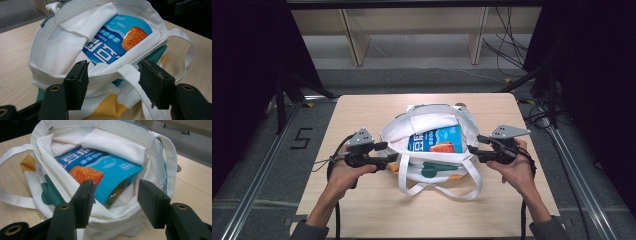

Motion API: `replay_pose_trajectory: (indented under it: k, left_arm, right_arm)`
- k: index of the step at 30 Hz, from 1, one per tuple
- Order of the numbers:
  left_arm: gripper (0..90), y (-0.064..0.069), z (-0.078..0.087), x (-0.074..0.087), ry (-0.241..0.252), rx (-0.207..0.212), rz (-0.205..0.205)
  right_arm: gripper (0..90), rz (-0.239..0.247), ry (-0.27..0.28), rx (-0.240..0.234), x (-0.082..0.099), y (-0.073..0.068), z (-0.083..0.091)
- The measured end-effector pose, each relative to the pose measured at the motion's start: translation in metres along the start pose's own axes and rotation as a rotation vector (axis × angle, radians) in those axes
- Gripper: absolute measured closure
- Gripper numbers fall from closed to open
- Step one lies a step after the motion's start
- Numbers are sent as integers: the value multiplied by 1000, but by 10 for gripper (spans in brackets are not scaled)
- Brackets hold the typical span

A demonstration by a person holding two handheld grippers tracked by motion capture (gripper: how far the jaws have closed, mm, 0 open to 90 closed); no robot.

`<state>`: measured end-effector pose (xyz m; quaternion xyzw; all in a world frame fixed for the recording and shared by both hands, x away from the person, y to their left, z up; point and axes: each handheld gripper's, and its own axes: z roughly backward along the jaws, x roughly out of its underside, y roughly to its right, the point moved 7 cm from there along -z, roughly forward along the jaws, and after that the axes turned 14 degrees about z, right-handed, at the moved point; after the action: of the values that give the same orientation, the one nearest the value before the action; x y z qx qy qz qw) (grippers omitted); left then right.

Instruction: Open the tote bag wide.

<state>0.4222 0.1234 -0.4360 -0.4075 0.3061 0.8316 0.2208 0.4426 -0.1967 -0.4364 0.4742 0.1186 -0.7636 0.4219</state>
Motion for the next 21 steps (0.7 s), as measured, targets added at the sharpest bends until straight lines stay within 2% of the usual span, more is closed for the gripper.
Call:
replay_pose_trajectory:
  k: [2, 4, 5, 6, 9, 10, 14, 15, 16, 19, 21]
  left_arm:
    - [382, 2, 4, 0, 4, -3, -15]
    - [368, 5, 7, 0, 13, 2, -10]
    - [356, 5, 9, 0, 11, -1, -14]
    - [356, 8, 12, 0, 17, 14, -20]
    - [355, 9, 15, 3, 9, 8, -33]
    - [353, 11, 15, 4, 12, 9, -19]
    - [337, 11, 17, 11, 2, 14, -11]
    - [337, 10, 18, 12, 3, 5, -12]
    - [336, 10, 18, 13, 3, 10, -14]
    - [322, 9, 19, 19, -6, 2, -23]
    - [316, 9, 19, 21, -4, 5, -17]
  right_arm:
    - [451, -10, -6, 1, 1, -2, 2]
    - [444, -10, -11, 0, 2, -3, 4]
    - [438, -5, 3, 5, 2, -4, 4]
    - [436, 0, 10, 13, 2, -4, 5]
    - [430, 25, 11, 6, 2, -5, 6]
    - [426, 17, 9, 10, 3, -6, 7]
    - [417, -17, -11, 7, 8, -13, 11]
    - [417, -17, -11, 7, 8, -13, 11]
    - [417, 14, 2, 12, 8, -10, 11]
    - [405, -20, -15, 6, 11, -16, 15]
    - [403, -19, -9, 8, 12, -16, 15]
